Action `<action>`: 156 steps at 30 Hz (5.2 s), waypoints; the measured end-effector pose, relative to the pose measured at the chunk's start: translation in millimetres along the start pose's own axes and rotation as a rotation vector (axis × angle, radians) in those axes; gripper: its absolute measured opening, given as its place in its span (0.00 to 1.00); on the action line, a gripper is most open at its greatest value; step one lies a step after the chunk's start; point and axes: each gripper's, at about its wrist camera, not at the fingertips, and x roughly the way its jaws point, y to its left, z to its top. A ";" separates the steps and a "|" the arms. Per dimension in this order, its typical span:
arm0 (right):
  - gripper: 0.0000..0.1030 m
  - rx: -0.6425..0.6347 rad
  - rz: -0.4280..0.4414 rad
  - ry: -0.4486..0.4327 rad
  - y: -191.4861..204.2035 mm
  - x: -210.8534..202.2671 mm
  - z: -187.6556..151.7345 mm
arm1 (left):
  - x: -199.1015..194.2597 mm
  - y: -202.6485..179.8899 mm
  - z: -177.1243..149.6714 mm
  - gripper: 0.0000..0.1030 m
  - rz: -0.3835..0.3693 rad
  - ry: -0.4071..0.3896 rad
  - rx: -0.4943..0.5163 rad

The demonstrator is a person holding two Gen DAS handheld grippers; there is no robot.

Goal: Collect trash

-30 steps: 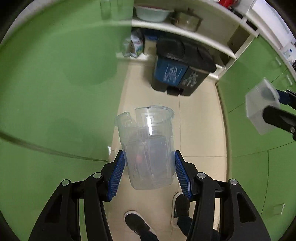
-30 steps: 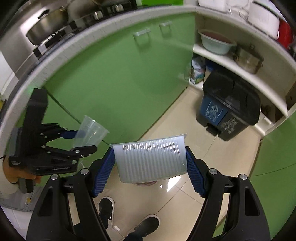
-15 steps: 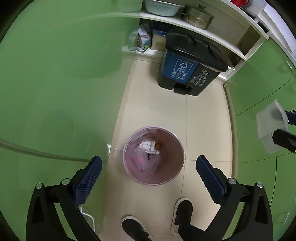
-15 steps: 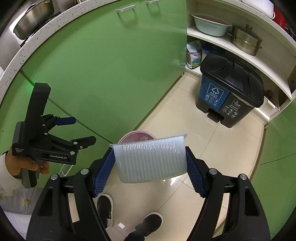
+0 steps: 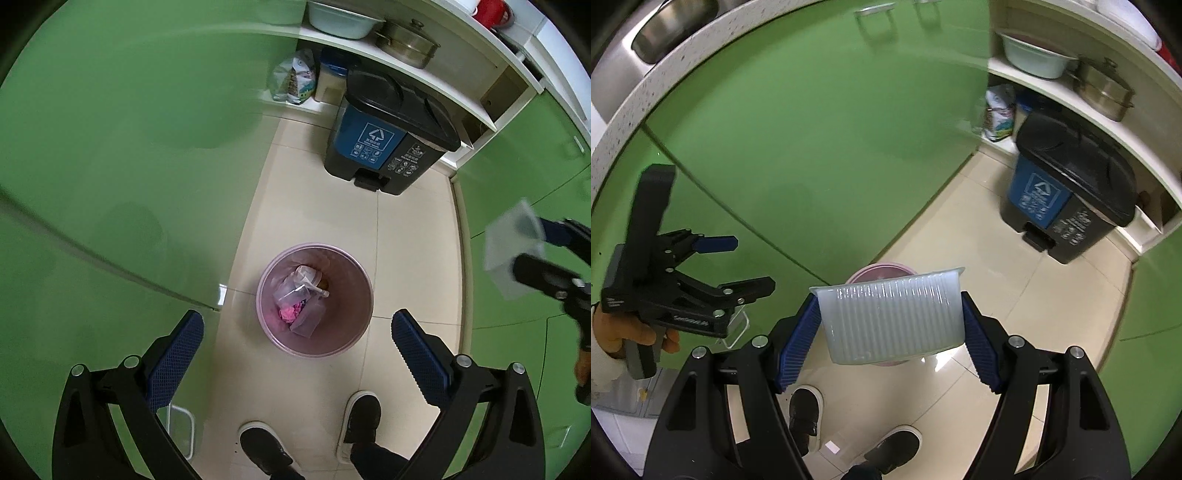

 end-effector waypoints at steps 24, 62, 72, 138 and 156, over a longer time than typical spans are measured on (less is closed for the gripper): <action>0.97 0.066 -0.018 0.064 8.7 35.6 -20.2 | 5.8 9.3 -23.3 0.95 -0.026 0.032 -0.013; 0.97 -0.288 0.137 -0.181 291.3 -301.6 116.3 | -455.4 116.6 -110.3 0.95 0.240 -0.314 -0.336; 0.97 -0.450 0.236 -0.200 390.9 -290.3 152.4 | -493.3 173.0 -127.7 0.95 0.317 -0.350 -0.440; 0.97 -0.769 0.452 -0.110 441.8 -248.5 222.0 | -499.8 177.6 -115.0 0.95 0.430 -0.395 -0.693; 0.97 -0.781 0.442 -0.110 442.7 -246.2 223.2 | -499.3 177.1 -113.0 0.95 0.430 -0.392 -0.687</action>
